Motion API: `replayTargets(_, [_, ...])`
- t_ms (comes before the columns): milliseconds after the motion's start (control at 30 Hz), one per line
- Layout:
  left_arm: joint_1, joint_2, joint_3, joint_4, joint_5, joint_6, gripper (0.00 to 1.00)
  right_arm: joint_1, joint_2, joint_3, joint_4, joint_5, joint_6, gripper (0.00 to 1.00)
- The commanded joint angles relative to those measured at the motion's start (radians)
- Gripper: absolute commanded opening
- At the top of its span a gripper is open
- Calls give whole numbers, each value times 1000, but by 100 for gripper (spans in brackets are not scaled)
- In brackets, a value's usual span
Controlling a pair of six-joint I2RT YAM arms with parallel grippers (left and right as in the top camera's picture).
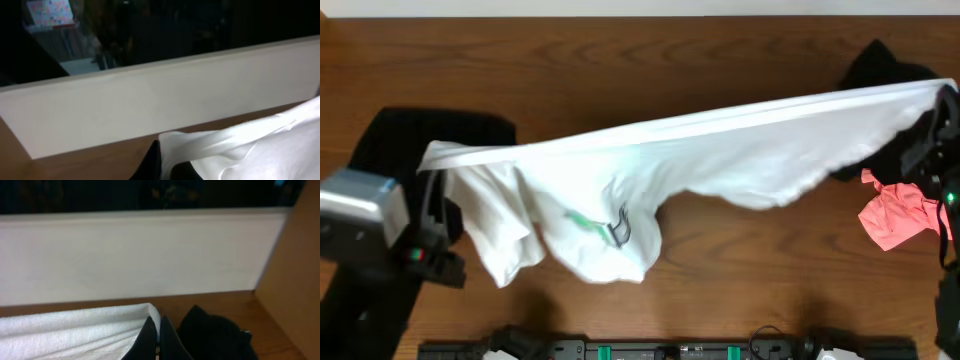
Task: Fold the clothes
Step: 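Stretch the T-shirt between both grippers and lay it flat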
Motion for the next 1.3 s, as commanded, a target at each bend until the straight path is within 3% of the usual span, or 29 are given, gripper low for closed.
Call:
replayTargets(0, [4,-5,68,6,-38,-23,6,-8,-29,3,15,163,18,1])
replayTargets(167, [4,6,154,5,-59,-20,6,-8,-48,37,21,191,18,1])
replayTargets(400, [4,114,119,-54,-61,-19,6,-8,41,38,-55,187,34,1])
replayTargets(567, [14,303,83,-69,-215,-19,6,-8,182,37,-120,183,34,1])
replayTargets(900, [172,880,80,1,-220,-42,7,-6,555,37,-49,69,-9,2])
replayTargets(1000, [212,1019,80,84,-222,-42,17,-6,662,37,21,68,-9,4])
replayTargets(1033, [228,1057,80,114,-222,-42,29,-7,698,37,54,69,-13,7])
replayTargets(1067, [243,1087,80,135,-222,-42,40,-7,730,37,86,75,-16,13])
replayTargets(1133, [278,1128,80,156,-245,-41,64,-8,777,37,133,95,-29,44])
replayTargets(1167, [291,1133,80,156,-256,-42,77,-8,790,37,144,101,-36,52])
replayTargets(1267, [333,1122,80,123,-267,-33,88,-9,803,37,143,105,-35,65])
